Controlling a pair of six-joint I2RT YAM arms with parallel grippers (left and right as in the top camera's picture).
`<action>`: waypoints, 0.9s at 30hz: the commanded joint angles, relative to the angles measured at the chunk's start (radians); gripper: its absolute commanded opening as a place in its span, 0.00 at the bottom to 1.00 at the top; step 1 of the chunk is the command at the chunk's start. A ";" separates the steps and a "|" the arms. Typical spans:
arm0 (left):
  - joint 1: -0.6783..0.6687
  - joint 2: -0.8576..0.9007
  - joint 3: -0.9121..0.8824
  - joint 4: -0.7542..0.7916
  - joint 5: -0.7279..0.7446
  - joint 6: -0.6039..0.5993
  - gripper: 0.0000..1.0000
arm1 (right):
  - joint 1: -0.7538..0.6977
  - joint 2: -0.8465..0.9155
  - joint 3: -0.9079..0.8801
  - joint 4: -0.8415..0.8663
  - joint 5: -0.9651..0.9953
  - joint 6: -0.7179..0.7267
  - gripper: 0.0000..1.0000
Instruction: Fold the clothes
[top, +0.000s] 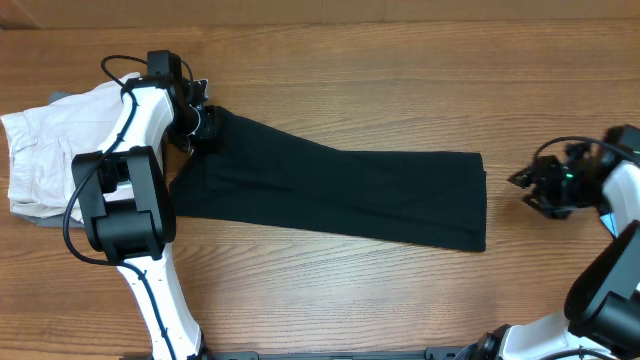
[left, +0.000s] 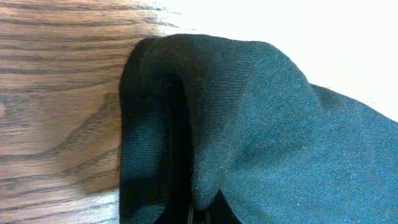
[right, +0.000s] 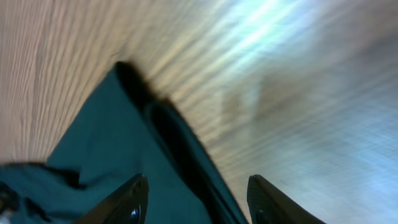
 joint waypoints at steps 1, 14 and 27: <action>-0.016 0.018 -0.001 0.000 0.027 0.002 0.04 | 0.073 -0.024 -0.025 0.065 -0.029 -0.005 0.55; -0.017 0.018 -0.001 -0.023 0.026 0.006 0.04 | 0.225 0.079 -0.032 0.219 0.136 0.041 0.39; -0.017 0.018 -0.001 -0.027 0.027 0.006 0.04 | 0.225 0.111 -0.032 0.243 0.143 0.014 0.41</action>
